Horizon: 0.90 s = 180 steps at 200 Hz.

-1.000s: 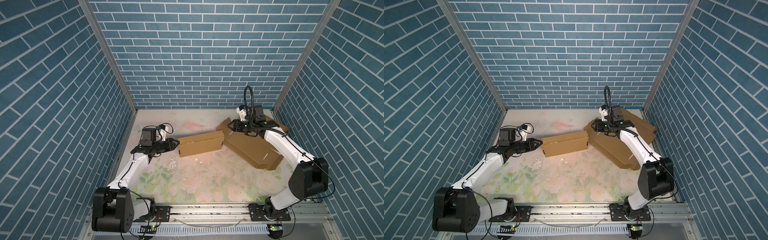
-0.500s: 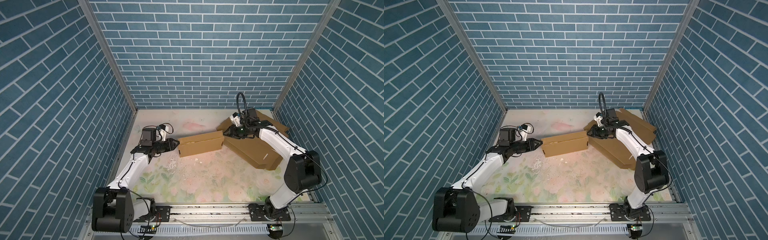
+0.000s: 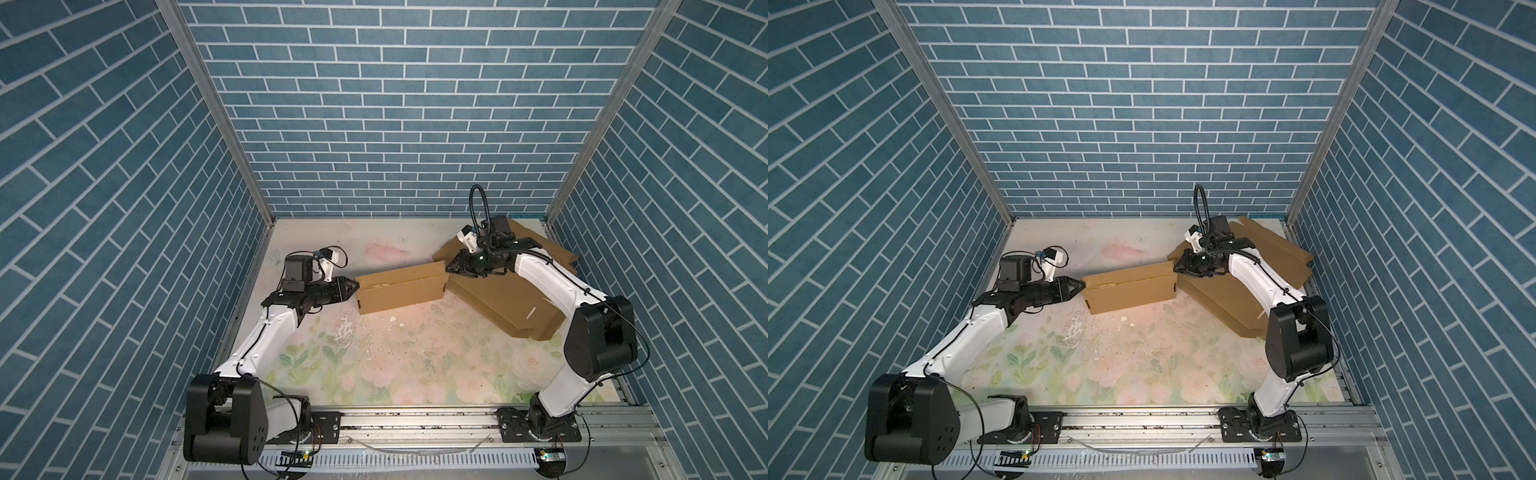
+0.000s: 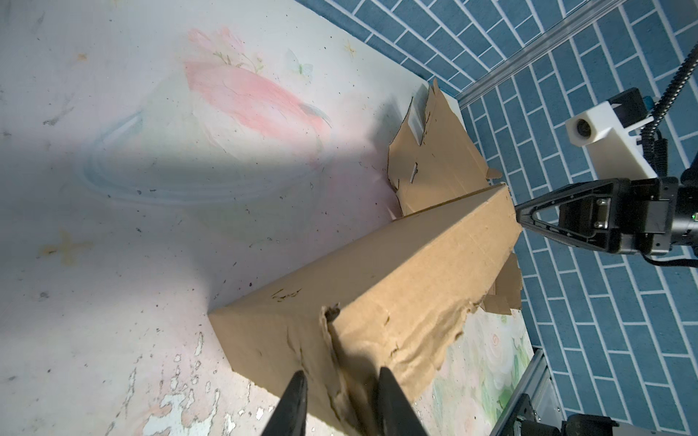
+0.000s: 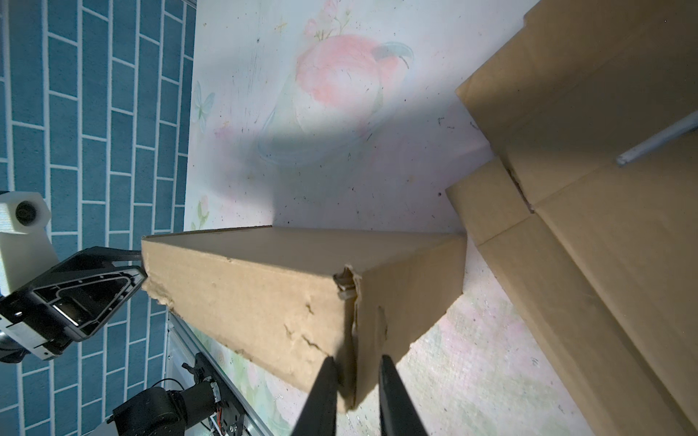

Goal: Fold the paper box

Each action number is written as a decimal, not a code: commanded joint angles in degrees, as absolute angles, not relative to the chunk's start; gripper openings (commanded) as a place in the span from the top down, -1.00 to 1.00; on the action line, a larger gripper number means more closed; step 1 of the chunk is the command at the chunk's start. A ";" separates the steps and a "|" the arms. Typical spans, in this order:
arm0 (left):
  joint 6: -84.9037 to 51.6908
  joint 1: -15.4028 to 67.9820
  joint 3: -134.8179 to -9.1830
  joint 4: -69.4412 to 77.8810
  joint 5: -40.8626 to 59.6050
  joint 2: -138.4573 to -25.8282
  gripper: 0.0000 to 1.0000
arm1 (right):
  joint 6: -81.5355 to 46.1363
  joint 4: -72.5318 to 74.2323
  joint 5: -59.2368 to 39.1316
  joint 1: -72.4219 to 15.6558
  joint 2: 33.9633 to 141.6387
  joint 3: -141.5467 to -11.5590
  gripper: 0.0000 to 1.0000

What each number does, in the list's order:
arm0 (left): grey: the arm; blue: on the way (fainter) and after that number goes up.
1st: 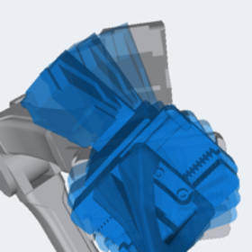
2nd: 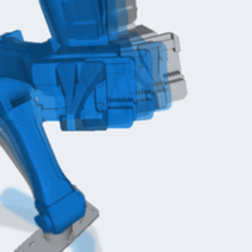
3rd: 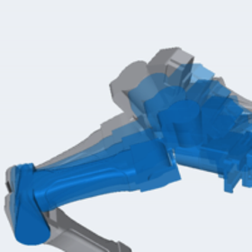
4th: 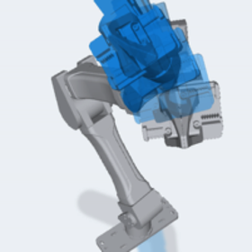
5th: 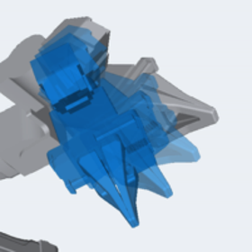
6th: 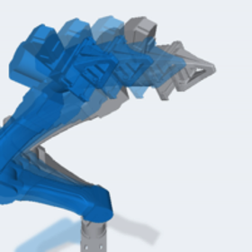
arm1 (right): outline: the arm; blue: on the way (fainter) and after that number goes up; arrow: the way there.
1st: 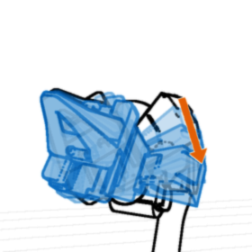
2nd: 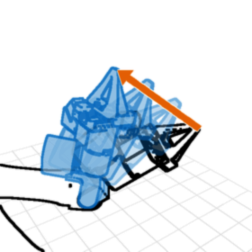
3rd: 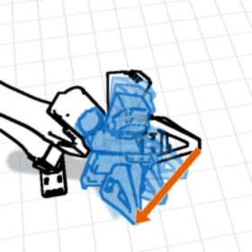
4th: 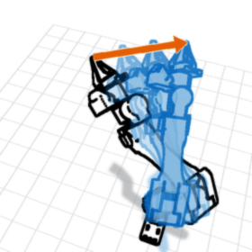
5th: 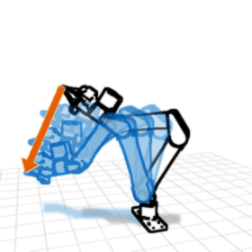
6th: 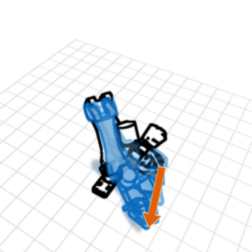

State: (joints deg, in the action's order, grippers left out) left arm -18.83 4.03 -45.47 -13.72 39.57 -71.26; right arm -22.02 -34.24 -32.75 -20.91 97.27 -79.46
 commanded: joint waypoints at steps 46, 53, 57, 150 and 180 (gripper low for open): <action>-15.48 7.03 -46.77 -24.66 36.99 -68.64 0.16 | -17.07 -33.58 -28.06 -24.34 90.42 -69.75 0.54; -15.30 7.97 -46.68 -25.55 36.62 -68.12 0.15 | -16.29 -32.50 -27.09 -25.11 88.56 -67.52 0.51; -15.14 8.51 -46.54 -26.10 36.38 -67.66 0.15 | -15.87 -32.05 -26.53 -25.70 87.51 -66.36 0.49; -16.75 9.58 -45.49 -35.00 32.30 -56.23 -0.18 | -22.02 -35.41 -29.03 -26.20 76.64 -55.31 -0.27; -15.18 9.47 -47.31 -37.75 22.13 -57.03 -0.62 | -32.71 -28.06 -24.96 -26.50 81.95 -52.68 -0.40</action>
State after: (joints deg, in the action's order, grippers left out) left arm -16.27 9.39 -44.88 -33.56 31.16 -56.55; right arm -22.81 -32.08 -27.62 -26.46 77.93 -56.03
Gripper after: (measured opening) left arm 0.723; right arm 0.692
